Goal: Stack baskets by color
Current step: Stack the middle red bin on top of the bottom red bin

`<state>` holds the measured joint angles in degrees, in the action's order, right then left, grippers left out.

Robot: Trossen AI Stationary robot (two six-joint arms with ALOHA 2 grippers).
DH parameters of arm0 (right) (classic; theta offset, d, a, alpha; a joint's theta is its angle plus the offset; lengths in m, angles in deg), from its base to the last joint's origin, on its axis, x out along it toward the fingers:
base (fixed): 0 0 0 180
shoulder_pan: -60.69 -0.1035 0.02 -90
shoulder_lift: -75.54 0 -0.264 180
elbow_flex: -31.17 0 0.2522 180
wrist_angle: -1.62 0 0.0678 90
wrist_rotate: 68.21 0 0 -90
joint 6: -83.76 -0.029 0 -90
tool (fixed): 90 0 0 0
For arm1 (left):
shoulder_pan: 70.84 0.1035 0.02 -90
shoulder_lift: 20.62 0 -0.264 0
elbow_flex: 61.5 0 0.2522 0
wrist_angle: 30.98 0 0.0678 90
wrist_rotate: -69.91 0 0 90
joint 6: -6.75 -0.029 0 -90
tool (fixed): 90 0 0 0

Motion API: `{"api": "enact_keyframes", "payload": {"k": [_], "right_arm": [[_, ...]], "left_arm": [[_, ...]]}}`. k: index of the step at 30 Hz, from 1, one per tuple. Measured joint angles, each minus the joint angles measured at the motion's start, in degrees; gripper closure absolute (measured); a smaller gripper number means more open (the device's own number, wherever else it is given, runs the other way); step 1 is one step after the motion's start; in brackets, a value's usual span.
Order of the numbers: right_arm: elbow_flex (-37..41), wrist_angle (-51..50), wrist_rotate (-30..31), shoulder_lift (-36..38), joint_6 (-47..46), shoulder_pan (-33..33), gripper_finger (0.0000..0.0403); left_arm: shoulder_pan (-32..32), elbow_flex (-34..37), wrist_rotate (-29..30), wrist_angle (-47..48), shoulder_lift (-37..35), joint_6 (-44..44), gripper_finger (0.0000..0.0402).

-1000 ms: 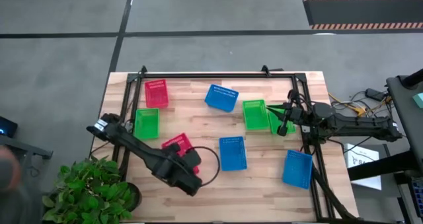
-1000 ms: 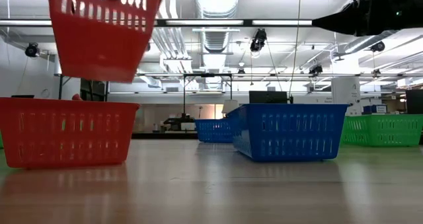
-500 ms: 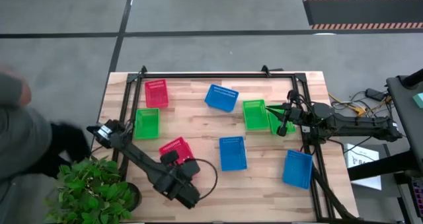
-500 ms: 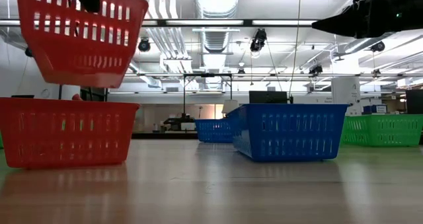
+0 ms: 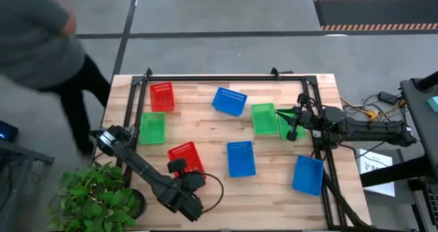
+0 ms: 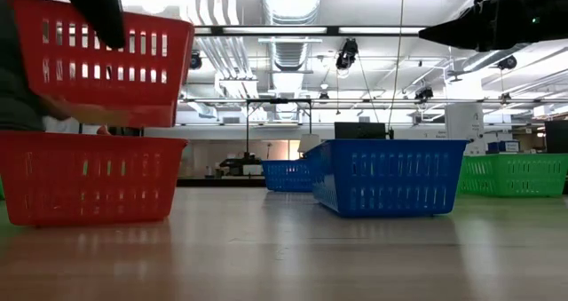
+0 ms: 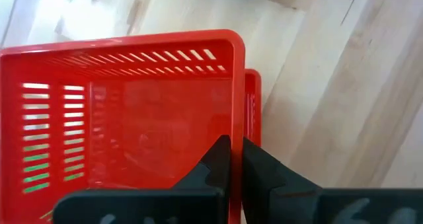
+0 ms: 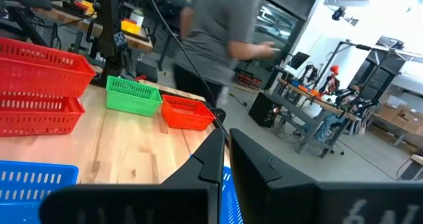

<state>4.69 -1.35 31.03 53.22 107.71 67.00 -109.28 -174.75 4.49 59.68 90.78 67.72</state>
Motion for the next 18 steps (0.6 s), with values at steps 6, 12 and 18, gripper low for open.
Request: {"api": "enact_keyframes", "payload": {"k": [6, 12, 18], "right_arm": [[0.0, -0.3, 0.0, 0.0, -0.1, 0.0, 0.0385], [0.0, -0.3, 0.0, 0.0, -0.1, 0.0, 0.0385], [0.0, -0.3, 0.0, 0.0, -0.5, 0.0, 0.0385]], "left_arm": [[0.0, 0.6, -0.1, -1.2, 0.0, 1.5, 0.0401], [0.2, 1.4, -0.4, -3.3, 0.0, 1.7, 0.0401], [0.5, 2.5, -1.1, -3.4, 0.0, 3.7, 0.0401]]}}
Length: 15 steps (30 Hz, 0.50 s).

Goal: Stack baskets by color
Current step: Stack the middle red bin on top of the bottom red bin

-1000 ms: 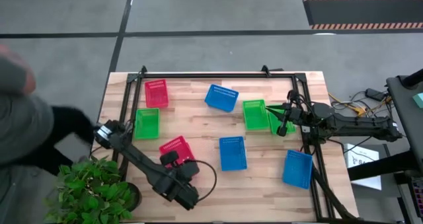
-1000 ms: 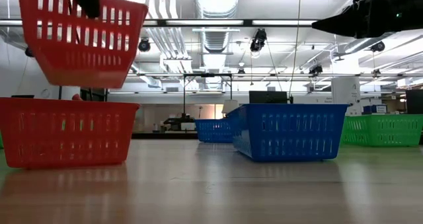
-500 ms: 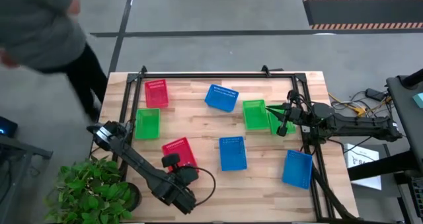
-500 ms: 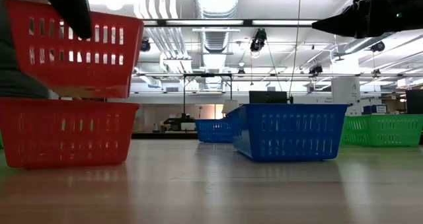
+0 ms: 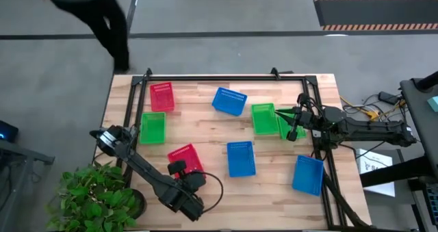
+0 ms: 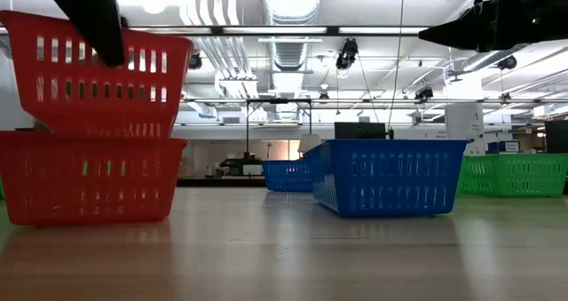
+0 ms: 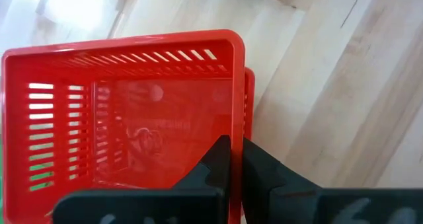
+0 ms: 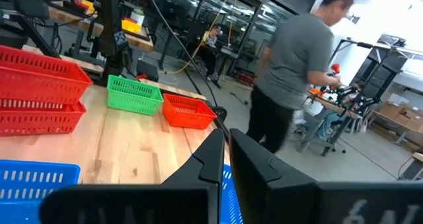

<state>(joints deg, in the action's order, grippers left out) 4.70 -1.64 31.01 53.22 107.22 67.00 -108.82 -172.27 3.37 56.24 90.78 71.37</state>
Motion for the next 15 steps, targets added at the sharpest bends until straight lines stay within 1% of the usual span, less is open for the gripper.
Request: {"api": "enact_keyframes", "payload": {"k": [15], "right_arm": [[0.0, -0.7, 0.0, 0.0, -0.5, 0.0, 0.0385]], "left_arm": [[0.1, 0.9, -0.4, -1.2, 0.0, -0.6, 0.0402]]}}
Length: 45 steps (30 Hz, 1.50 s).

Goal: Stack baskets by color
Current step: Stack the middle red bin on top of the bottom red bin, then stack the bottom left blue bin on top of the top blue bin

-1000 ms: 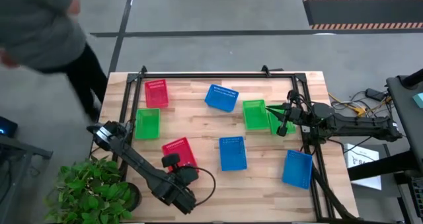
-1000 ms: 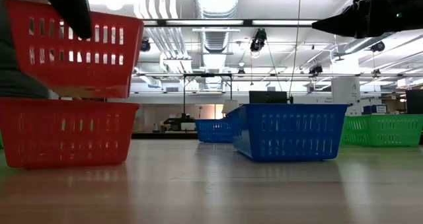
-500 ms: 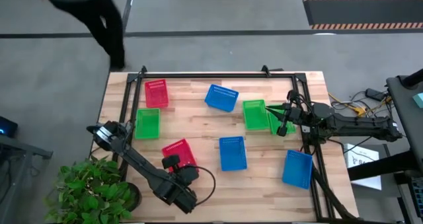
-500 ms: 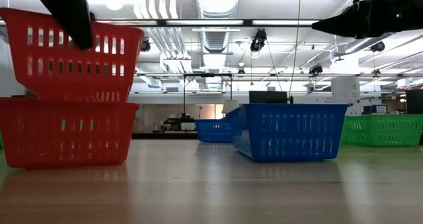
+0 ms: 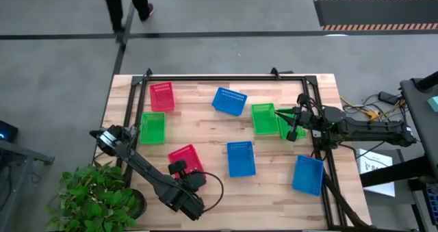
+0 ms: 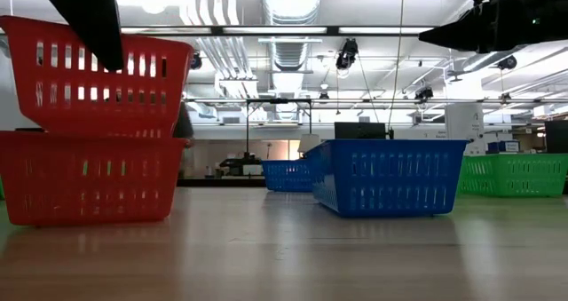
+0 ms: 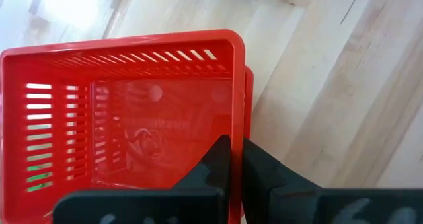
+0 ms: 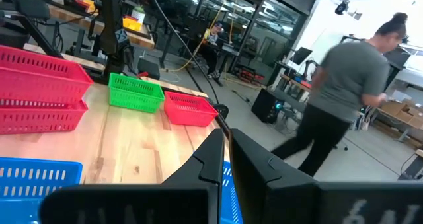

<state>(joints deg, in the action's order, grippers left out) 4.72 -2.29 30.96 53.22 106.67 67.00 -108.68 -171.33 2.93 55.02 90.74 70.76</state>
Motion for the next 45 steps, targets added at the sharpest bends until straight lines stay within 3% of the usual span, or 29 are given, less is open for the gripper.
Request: {"api": "enact_keyframes", "payload": {"k": [11, 24, 30, 38, 45], "right_arm": [[0.0, 0.0, 0.0, 0.0, -0.4, 0.0, 0.0385], [0.0, -0.2, -0.1, 0.0, -0.5, 0.0, 0.0385], [0.0, -0.2, -0.1, 0.0, -1.2, 0.0, 0.0385], [0.8, -0.2, -0.1, 0.0, -1.3, 0.0, 0.0385], [0.9, -0.2, -0.1, -0.7, -1.4, 0.0, 0.0385]], "left_arm": [[0.3, 3.2, -0.1, -3.7, 0.0, 0.1, 0.0398], [0.3, 6.1, -1.9, -8.0, 0.0, 0.2, 0.0302], [1.2, 3.1, -4.6, -8.3, -1.2, -1.6, 0.0284], [7.0, 2.0, -0.5, -16.0, -5.8, -11.9, 0.03], [11.5, 5.9, 0.0, -19.5, -9.0, -26.0, 0.0328]]}}
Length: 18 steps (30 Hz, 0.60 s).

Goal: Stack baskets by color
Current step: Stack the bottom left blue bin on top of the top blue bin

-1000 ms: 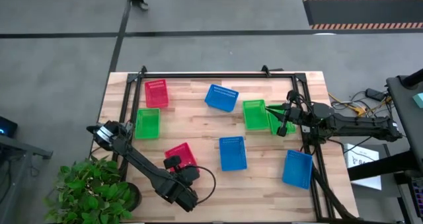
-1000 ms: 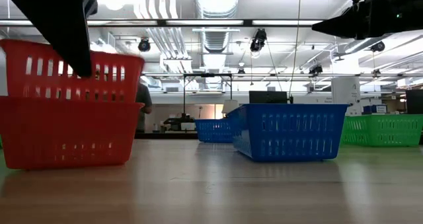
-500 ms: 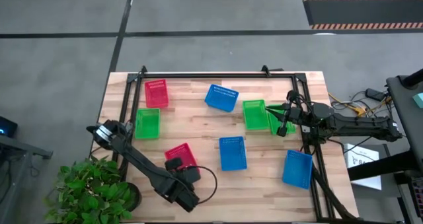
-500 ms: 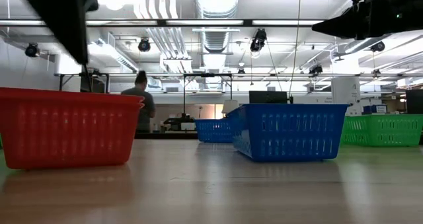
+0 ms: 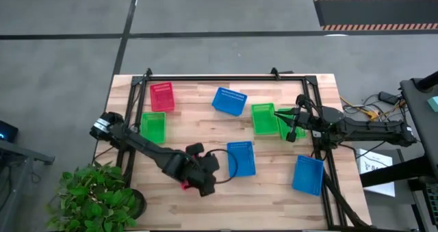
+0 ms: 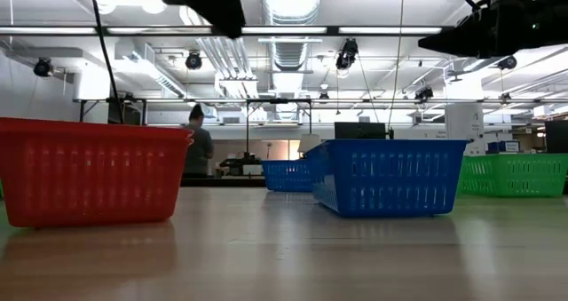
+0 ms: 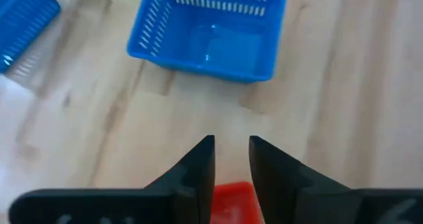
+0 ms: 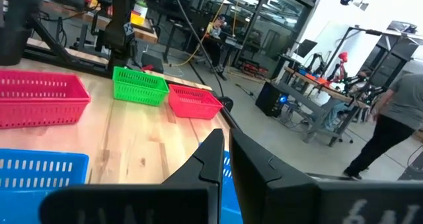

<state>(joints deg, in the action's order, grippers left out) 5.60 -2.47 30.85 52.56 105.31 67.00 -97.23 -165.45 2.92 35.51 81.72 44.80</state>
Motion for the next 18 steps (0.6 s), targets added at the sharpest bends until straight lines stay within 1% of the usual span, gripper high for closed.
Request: {"api": "enact_keyframes", "payload": {"k": [2, 5, 10, 14, 18], "right_arm": [[0.1, 0.0, 0.0, -0.3, -0.1, 0.0, 0.0385], [0.1, 0.0, 0.0, -0.5, -0.5, 0.0, 0.0385], [0.1, 0.0, 0.0, -0.4, -1.5, 0.0, 0.0385], [0.1, 0.6, 0.0, -0.4, -2.8, 0.0, 0.0385], [0.1, 3.7, -0.5, -0.8, -6.1, 0.0, 0.0385]], "left_arm": [[1.6, 2.1, 0.0, -0.6, -0.6, -3.7, 0.0336], [4.3, 5.0, -0.4, -4.3, -1.2, -9.2, 0.0345], [7.8, 9.0, -3.7, -10.6, -1.8, -22.1, 0.035], [9.7, 13.7, -4.6, -17.4, -4.8, -30.3, 0.035], [11.6, 20.0, -4.8, -22.6, -8.4, -37.5, 0.035]]}}
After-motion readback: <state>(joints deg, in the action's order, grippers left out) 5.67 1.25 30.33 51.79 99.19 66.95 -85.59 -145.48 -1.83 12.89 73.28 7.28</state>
